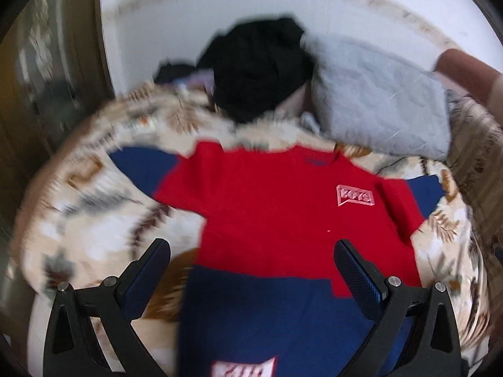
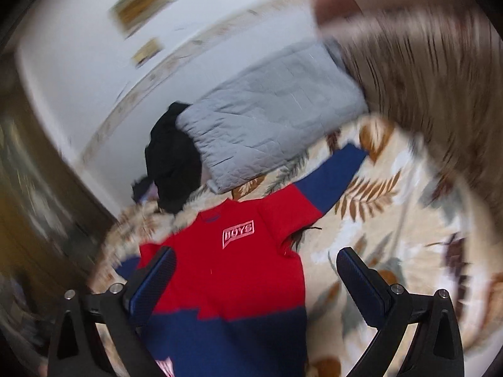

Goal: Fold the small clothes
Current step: 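Grasp the blue sleeve cuff with the right tool, then fold the held sleeve across the sweater body with the right tool, then release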

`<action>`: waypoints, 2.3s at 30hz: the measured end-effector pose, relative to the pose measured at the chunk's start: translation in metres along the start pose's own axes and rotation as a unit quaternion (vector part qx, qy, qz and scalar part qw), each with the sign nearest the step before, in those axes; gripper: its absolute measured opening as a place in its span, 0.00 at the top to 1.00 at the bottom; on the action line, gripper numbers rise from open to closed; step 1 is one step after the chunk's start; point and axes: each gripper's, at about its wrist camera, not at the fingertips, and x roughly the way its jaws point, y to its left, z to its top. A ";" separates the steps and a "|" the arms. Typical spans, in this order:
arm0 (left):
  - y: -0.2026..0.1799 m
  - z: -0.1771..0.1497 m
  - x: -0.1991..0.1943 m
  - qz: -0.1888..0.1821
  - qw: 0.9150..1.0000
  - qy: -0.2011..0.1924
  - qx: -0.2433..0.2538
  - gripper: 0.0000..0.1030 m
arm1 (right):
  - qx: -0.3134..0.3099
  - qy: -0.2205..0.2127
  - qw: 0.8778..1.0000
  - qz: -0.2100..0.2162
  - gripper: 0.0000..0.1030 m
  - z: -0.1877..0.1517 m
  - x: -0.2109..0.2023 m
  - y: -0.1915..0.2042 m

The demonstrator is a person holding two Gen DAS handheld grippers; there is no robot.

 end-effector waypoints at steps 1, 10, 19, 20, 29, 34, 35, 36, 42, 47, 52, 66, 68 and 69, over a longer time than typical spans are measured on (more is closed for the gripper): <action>-0.004 0.000 0.020 -0.002 1.000 0.015 -0.014 0.00 | 0.041 0.004 0.999 0.012 0.00 0.014 0.018 -0.026; 0.010 -0.010 0.099 0.071 0.996 0.060 0.016 0.00 | 0.198 -0.001 0.980 0.014 0.20 0.095 0.173 -0.159; 0.020 0.012 0.108 0.078 0.997 0.022 0.015 0.00 | 0.219 -0.012 0.973 -0.067 0.33 0.135 0.258 -0.211; 0.019 0.014 0.108 0.078 0.997 0.019 0.015 0.00 | 0.220 -0.005 0.973 -0.070 0.33 0.136 0.267 -0.216; 0.025 0.015 0.101 0.085 0.996 -0.002 0.016 0.00 | 0.142 -0.025 0.987 -0.072 0.87 0.140 0.288 -0.193; 0.036 0.020 0.085 0.089 0.996 -0.025 0.006 0.00 | 0.105 -0.048 0.993 -0.011 0.87 0.139 0.246 -0.132; 0.038 0.020 0.082 0.090 0.996 -0.028 0.005 0.00 | 0.097 -0.048 0.994 0.004 0.87 0.137 0.239 -0.117; 0.042 0.020 0.078 0.093 0.995 -0.033 0.004 0.00 | 0.091 -0.046 0.995 0.017 0.87 0.136 0.234 -0.100; 0.082 0.019 0.062 0.135 0.989 -0.058 -0.017 0.00 | 0.051 -0.012 0.994 0.097 0.87 0.104 0.213 0.022; 0.133 0.015 0.058 0.164 0.984 -0.053 -0.051 0.00 | 0.047 0.026 0.986 0.160 0.87 0.055 0.231 0.114; 0.182 0.010 0.060 0.178 0.978 -0.034 -0.103 0.00 | 0.058 0.078 0.976 0.194 0.86 -0.007 0.277 0.175; 0.199 0.012 0.091 0.152 0.979 0.019 -0.136 0.00 | -0.021 0.136 0.975 0.175 0.12 -0.050 0.279 0.185; 0.207 0.012 0.096 0.145 0.977 0.032 -0.154 0.00 | -0.057 0.142 0.978 0.138 0.20 -0.047 0.272 0.163; 0.211 0.012 0.099 0.141 0.976 0.038 -0.164 0.00 | -0.058 0.150 0.978 0.129 0.25 -0.045 0.271 0.150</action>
